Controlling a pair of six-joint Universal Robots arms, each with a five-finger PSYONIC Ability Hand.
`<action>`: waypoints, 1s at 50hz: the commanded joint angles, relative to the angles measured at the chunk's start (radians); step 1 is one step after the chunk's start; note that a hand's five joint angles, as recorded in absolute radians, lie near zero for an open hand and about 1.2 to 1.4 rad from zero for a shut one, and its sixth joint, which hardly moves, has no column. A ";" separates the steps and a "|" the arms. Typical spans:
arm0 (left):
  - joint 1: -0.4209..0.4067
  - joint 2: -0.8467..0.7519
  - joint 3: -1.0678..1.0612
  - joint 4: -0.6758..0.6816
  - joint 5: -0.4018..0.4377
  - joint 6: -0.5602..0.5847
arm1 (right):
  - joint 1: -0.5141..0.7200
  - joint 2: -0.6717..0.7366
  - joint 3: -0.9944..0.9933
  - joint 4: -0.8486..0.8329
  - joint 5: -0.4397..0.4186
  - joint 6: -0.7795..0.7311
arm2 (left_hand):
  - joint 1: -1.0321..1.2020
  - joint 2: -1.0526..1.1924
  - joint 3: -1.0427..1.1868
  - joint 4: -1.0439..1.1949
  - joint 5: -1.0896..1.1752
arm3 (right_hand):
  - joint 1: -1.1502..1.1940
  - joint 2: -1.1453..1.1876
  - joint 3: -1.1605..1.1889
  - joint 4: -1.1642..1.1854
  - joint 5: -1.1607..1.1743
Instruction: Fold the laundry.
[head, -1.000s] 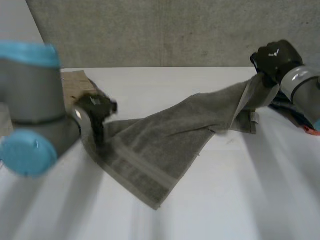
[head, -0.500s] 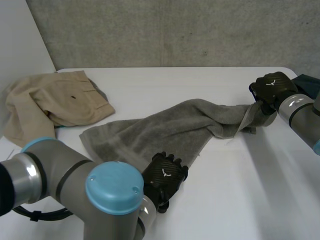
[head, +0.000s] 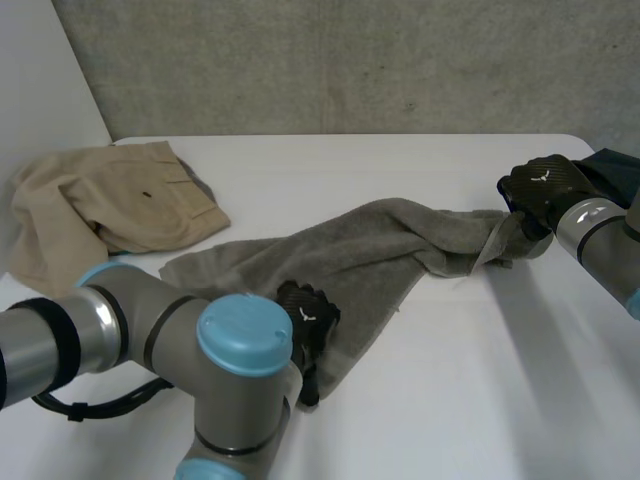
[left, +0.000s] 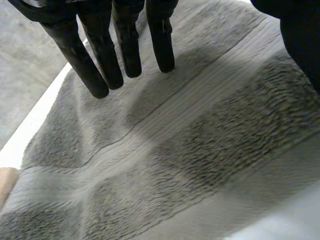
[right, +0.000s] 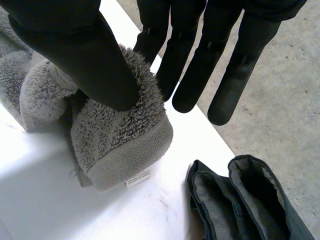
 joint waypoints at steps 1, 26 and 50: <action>0.054 0.003 0.017 0.017 0.000 0.030 | -0.001 -0.007 0.005 0.002 0.001 -0.003 | 0.223 0.225 0.226 0.222 0.334 | 0.274 0.223 0.206 0.201 0.206; 0.233 0.512 -0.099 -0.061 0.072 0.010 | -0.148 -0.203 -0.017 0.235 -0.082 -0.049 | 0.928 0.930 0.930 0.927 1.038 | 0.274 0.223 0.206 0.201 0.206; 0.615 0.438 0.308 -0.544 0.313 -0.127 | -0.206 -0.100 -0.415 0.666 -0.153 -0.022 | 0.928 0.930 0.930 0.927 1.038 | 0.274 0.223 0.206 0.201 0.206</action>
